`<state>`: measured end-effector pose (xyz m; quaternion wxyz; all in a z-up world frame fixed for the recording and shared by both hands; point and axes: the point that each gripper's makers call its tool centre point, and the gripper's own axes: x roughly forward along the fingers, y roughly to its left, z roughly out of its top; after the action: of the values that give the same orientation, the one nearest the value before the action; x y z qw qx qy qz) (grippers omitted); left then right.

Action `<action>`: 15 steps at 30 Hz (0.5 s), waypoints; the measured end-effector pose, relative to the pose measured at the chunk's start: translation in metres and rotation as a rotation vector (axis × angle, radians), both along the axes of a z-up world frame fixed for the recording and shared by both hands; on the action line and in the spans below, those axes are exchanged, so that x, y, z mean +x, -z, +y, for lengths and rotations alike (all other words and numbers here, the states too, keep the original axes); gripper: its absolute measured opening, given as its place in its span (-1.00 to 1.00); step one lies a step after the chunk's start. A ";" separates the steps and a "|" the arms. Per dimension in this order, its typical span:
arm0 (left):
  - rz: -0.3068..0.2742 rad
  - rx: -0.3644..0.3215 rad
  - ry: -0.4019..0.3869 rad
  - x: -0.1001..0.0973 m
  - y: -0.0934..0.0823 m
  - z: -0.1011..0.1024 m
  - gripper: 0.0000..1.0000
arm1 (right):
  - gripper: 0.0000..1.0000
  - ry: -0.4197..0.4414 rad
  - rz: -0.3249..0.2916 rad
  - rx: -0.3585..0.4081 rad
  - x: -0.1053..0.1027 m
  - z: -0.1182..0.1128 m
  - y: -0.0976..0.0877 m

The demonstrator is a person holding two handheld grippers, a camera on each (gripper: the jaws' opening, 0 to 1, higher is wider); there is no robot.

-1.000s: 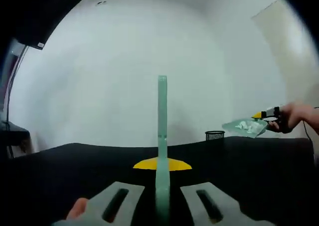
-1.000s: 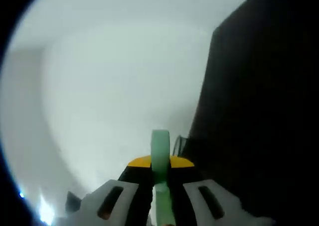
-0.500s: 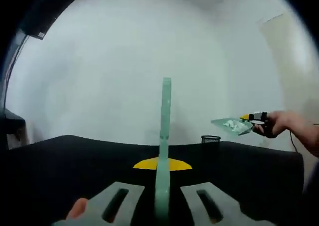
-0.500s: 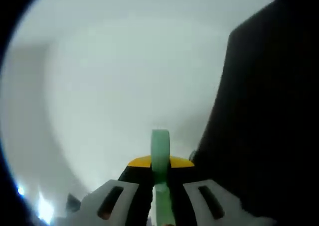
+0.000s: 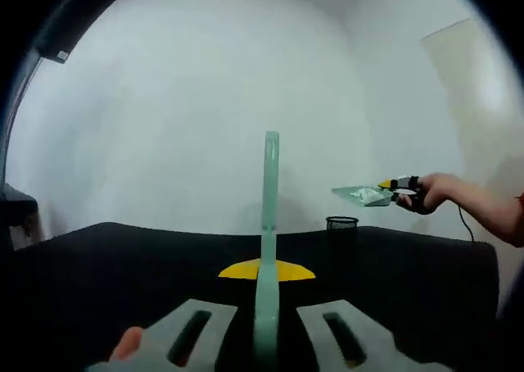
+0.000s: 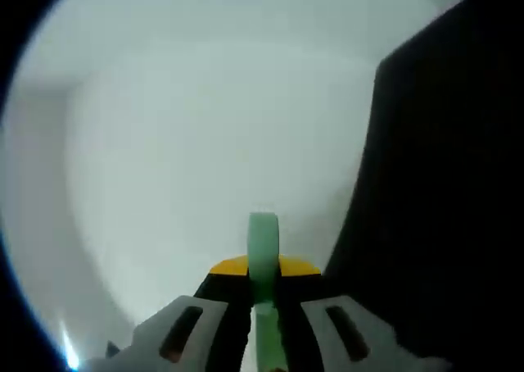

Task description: Pick up the broom and sweep the trash on the tabletop into the dustpan.

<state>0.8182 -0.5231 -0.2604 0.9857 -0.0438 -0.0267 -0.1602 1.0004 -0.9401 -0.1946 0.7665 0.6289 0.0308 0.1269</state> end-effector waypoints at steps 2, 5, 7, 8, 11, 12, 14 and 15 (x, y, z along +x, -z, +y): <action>-0.014 -0.011 0.014 0.000 0.001 0.000 -0.98 | -0.77 0.021 0.004 0.001 0.007 -0.004 0.003; -0.025 -0.025 0.015 0.000 0.001 0.001 -0.98 | -0.77 0.050 0.008 -0.005 0.015 -0.008 0.007; -0.031 -0.022 0.019 -0.001 0.000 0.001 -0.98 | -0.77 0.068 0.003 -0.003 0.020 -0.010 0.008; -0.033 -0.019 0.020 -0.002 0.000 0.001 -0.98 | -0.77 0.079 0.001 -0.010 0.023 -0.011 0.008; -0.045 -0.016 0.025 -0.004 0.000 0.000 -0.98 | -0.77 0.095 -0.011 -0.033 0.028 -0.013 0.007; -0.052 -0.017 0.027 -0.005 0.000 0.001 -0.98 | -0.77 0.106 -0.016 -0.048 0.029 -0.015 0.006; -0.062 -0.025 0.029 -0.006 0.002 0.001 -0.98 | -0.77 0.124 -0.021 -0.078 0.033 -0.019 0.006; -0.067 -0.034 0.031 -0.006 0.002 0.002 -0.98 | -0.77 0.130 -0.022 -0.083 0.033 -0.020 0.006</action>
<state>0.8121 -0.5215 -0.2620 0.9809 -0.0554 -0.0616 -0.1762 1.0337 -0.9598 -0.2005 0.7988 0.5959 -0.0133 0.0823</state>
